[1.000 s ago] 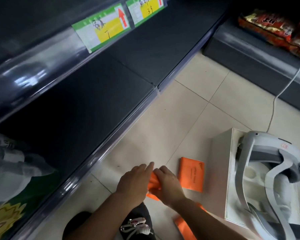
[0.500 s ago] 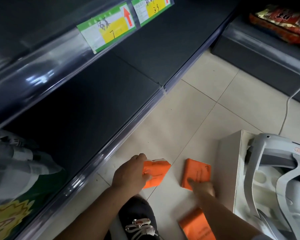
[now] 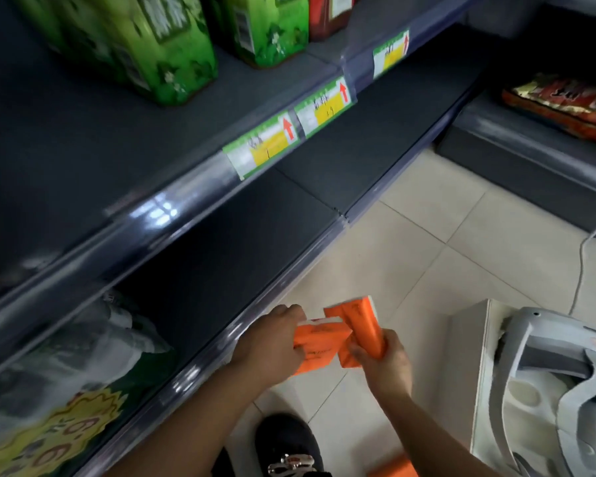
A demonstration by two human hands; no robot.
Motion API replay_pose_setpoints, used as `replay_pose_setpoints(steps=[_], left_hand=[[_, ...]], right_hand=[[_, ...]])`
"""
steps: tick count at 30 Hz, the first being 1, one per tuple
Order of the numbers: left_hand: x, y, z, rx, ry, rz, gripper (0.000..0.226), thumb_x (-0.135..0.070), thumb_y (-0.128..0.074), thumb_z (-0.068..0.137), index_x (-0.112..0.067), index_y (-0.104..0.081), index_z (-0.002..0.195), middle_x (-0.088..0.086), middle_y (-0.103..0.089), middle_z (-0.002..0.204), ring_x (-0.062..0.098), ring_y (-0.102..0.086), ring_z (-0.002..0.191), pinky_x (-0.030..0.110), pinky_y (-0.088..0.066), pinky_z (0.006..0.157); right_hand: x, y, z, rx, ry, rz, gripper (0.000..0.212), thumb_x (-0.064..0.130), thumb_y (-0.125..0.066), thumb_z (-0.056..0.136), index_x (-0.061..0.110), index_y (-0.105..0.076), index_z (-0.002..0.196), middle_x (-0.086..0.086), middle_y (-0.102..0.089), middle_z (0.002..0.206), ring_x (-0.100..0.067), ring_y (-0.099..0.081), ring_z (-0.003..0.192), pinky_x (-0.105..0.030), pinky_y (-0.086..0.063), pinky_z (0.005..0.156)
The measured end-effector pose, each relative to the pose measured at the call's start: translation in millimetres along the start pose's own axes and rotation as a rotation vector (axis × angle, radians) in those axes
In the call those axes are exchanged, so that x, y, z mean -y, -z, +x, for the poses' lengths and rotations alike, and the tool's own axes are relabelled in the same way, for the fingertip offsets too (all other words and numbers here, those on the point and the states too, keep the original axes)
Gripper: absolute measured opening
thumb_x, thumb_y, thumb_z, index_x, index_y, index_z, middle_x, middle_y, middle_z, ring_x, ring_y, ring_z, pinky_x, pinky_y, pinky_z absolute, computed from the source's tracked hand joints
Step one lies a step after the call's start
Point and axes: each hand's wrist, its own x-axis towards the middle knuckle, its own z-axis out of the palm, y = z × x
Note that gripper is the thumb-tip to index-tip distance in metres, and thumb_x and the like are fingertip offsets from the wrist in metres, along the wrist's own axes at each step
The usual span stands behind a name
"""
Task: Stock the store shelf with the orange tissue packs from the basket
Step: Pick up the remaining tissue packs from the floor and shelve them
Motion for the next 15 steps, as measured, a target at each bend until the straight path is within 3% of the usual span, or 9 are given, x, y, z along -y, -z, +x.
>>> replay_pose_setpoints(steps=[2, 5, 8, 15], left_hand=[[-8.6, 25.2, -5.4, -0.018, 0.003, -0.046, 0.026, -0.022, -0.059, 0.076, -0.028, -0.053, 0.101, -0.004, -0.058, 0.110, 0.021, -0.059, 0.097, 0.032, -0.049, 0.078], [-20.7, 64.8, -19.3, -0.064, -0.010, -0.064, 0.017, -0.028, -0.058, 0.068, -0.032, -0.049, 0.082, -0.008, -0.062, 0.098, 0.018, -0.062, 0.091, 0.035, -0.053, 0.078], [-29.3, 103.6, -37.9, -0.110, -0.025, -0.034, 0.020, -0.029, -0.065, 0.068, -0.025, -0.056, 0.085, -0.008, -0.063, 0.095, 0.015, -0.062, 0.090, 0.032, -0.052, 0.077], [-29.9, 187.7, -111.2, -0.263, -0.022, -0.046, 0.029, -0.029, -0.076, 0.065, -0.027, -0.061, 0.089, -0.010, -0.065, 0.089, 0.009, -0.061, 0.085, 0.032, -0.050, 0.077]], right_hand=[[30.4, 12.6, -5.4, 0.015, 0.106, 0.075, 0.035, 0.017, -0.078, 0.074, 0.024, -0.055, 0.099, 0.003, -0.063, 0.087, -0.013, -0.058, 0.077, -0.024, -0.040, 0.061], [69.5, 33.7, -12.9, 0.044, 0.230, 0.137, 0.040, 0.015, -0.077, 0.070, 0.026, -0.058, 0.103, 0.003, -0.065, 0.094, -0.018, -0.061, 0.087, -0.031, -0.047, 0.072], [104.2, 55.7, -22.3, 0.058, 0.389, 0.167, 0.042, 0.032, -0.074, 0.062, 0.030, -0.060, 0.101, 0.008, -0.066, 0.095, -0.014, -0.062, 0.088, -0.032, -0.050, 0.075], [193.7, 107.2, -68.7, 0.112, 0.663, 0.301, 0.042, 0.020, -0.083, 0.070, 0.031, -0.060, 0.103, 0.010, -0.065, 0.100, -0.011, -0.062, 0.091, -0.030, -0.052, 0.073]])
